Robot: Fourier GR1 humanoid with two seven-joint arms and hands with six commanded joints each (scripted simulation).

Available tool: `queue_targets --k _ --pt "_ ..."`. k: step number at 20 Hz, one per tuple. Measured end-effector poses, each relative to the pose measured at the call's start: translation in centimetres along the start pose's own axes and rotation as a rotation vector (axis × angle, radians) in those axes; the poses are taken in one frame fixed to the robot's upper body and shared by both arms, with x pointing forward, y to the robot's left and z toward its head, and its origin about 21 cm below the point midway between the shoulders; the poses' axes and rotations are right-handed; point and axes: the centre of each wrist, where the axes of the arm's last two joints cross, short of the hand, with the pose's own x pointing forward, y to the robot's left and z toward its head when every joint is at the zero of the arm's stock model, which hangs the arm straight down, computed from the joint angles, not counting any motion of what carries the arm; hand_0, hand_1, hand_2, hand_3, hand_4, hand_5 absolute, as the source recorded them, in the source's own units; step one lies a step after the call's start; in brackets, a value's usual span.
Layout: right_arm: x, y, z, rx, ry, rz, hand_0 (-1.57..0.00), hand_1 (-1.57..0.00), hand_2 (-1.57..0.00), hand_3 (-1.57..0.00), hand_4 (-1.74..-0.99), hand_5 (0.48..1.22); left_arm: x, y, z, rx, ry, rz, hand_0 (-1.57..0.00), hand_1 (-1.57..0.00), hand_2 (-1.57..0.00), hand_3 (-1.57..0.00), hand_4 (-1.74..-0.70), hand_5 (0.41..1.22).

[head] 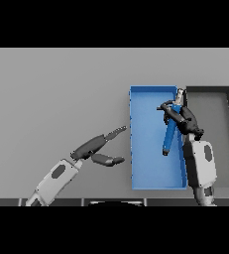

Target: Pick up the blue pipe and place it into the blue bin.

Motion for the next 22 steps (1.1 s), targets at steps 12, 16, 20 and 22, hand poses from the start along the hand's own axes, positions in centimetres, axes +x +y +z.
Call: queue_targets --k 12,16,20,22 --pt "-1.7 0.7 -0.1 0.105 0.288 0.308 -0.08 -0.06 -0.06 -0.03 -1.196 0.838 -0.4 -0.1 0.1 0.01 0.013 0.002 0.0 0.0 0.0 0.0 -0.83 0.471" --pt "-1.1 1.3 0.0 0.082 0.288 0.319 -0.03 -0.02 -0.02 -0.01 -1.182 0.789 0.1 -0.3 -0.1 0.003 -0.004 0.003 0.0 0.0 0.0 0.0 -0.83 0.471" --pt "-1.3 1.4 0.3 0.091 0.272 0.327 -0.02 -0.01 -0.01 -0.01 -1.186 0.766 0.0 -0.5 0.2 0.007 -0.008 -0.005 0.0 0.0 0.0 0.0 -0.83 0.472" --pt "-1.1 1.3 0.1 0.087 0.283 0.319 -0.02 -0.01 -0.01 -0.01 -1.186 0.769 0.2 -0.5 0.1 0.009 -0.002 -0.013 0.0 0.0 0.0 0.0 -0.83 0.474"
